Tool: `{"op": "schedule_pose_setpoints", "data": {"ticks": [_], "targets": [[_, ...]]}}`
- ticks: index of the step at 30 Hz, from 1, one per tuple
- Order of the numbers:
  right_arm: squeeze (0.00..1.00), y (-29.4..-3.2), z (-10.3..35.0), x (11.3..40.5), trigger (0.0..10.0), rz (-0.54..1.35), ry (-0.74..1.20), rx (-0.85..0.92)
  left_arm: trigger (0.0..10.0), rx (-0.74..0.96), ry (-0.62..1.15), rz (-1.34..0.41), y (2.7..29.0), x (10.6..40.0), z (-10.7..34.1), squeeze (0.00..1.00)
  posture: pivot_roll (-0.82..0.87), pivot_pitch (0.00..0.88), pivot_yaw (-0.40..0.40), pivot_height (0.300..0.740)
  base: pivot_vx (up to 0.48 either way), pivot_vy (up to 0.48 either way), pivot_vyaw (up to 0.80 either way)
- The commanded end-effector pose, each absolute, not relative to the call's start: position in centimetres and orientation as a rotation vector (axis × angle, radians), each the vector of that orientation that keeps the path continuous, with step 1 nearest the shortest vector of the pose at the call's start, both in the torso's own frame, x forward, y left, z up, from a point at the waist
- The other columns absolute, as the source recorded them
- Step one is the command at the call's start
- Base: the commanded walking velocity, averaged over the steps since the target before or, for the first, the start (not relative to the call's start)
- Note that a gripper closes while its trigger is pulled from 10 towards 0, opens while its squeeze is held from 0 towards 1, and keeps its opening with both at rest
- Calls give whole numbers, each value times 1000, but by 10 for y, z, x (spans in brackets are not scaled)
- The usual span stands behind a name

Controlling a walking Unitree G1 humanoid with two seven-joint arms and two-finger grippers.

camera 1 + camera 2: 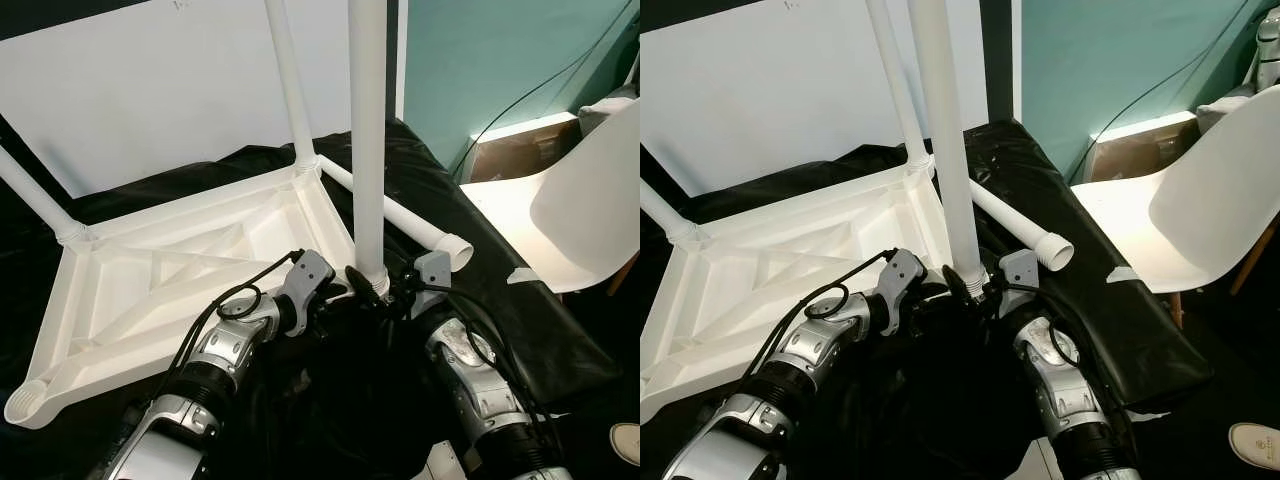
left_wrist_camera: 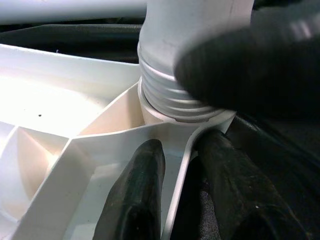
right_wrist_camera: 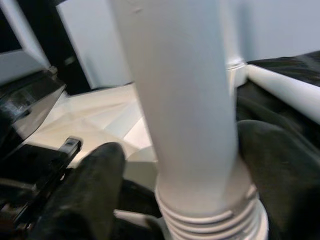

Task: Building children table

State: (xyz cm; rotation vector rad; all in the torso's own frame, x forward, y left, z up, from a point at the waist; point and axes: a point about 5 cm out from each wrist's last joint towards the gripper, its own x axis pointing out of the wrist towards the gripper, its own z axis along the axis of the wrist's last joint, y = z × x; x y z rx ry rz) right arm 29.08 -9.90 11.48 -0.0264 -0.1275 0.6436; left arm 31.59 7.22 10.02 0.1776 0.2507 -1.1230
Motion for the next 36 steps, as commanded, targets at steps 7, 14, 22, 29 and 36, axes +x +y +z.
{"op": "schedule_pose_setpoints", "data": {"ticks": [7,14,22,29,36], "targets": [[0,-116,120,312,10000,857,-54,-204,10000,200,293,-1148,63,315,91,0,-46,0,116,740,0,0,0],[0,-125,128,323,10000,958,-41,-346,10000,211,308,-1140,61,314,88,0,-42,0,115,740,0,0,0],[0,-125,130,329,0,1045,-4,-378,10000,217,314,-1149,62,313,87,0,-36,0,117,740,0,0,0],[0,-123,117,320,0,1006,40,-218,10000,217,312,-1156,60,314,88,0,-35,0,111,740,0,0,0],[0,-113,108,303,0,516,-141,-94,10000,208,311,-1156,58,312,87,0,-33,0,107,740,0,0,0]]}}
